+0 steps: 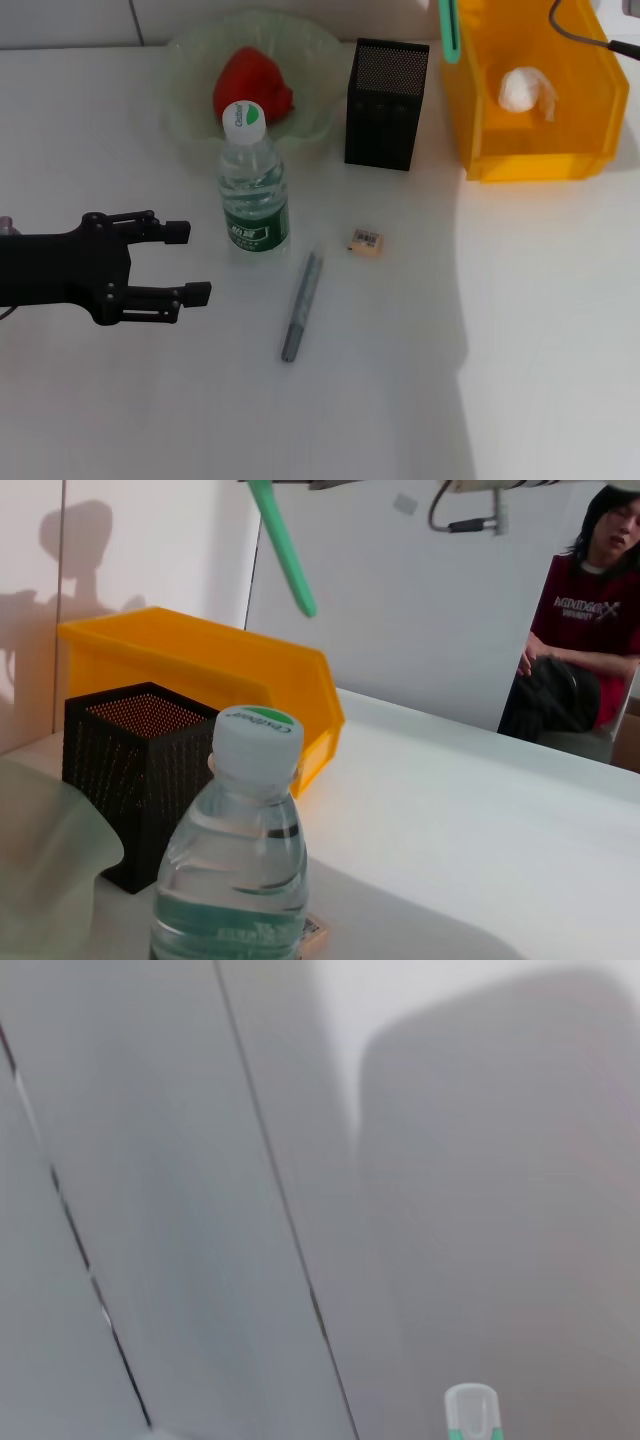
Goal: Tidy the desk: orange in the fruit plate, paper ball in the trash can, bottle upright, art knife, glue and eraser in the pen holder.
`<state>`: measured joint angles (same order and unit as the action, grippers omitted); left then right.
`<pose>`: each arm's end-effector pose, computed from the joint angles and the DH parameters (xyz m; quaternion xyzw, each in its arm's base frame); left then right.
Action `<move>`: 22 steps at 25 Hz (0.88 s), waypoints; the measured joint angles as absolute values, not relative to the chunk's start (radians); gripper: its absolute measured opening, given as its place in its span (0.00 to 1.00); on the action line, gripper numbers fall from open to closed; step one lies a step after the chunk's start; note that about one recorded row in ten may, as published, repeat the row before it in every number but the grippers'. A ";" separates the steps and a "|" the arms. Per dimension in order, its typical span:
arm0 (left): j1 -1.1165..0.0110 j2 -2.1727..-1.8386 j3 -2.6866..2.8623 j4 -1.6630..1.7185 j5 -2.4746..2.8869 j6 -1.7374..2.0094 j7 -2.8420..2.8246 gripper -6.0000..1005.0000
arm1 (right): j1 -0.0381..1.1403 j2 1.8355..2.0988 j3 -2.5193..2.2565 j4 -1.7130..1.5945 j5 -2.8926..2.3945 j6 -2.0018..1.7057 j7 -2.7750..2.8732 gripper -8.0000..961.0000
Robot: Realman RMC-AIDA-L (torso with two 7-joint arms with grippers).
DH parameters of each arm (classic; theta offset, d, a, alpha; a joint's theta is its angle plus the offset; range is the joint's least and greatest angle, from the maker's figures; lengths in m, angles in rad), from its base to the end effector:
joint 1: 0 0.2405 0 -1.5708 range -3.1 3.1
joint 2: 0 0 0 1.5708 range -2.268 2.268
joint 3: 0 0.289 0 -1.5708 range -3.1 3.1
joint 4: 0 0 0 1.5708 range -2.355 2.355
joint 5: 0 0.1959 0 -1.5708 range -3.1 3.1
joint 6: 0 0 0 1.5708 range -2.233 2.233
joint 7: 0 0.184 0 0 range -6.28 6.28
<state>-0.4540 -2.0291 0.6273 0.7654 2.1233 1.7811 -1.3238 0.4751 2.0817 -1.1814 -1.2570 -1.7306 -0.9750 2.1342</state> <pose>-0.2897 0.3061 -0.0174 -0.9602 -0.1711 -0.2021 0.0885 0.1556 0.4325 0.0132 -0.8567 0.2950 0.3121 0.2855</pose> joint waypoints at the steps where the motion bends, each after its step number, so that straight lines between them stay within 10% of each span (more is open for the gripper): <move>1: -0.455 -2.029 0.627 0.765 2.123 1.781 -1.324 0.84 | 0.495 2.081 -1.165 -1.191 -1.670 -0.964 2.071 0.19; 22: -0.469 -2.034 0.617 0.765 2.122 1.758 -1.323 0.84 | 0.762 2.080 -0.894 -0.561 -1.398 -0.935 1.602 0.21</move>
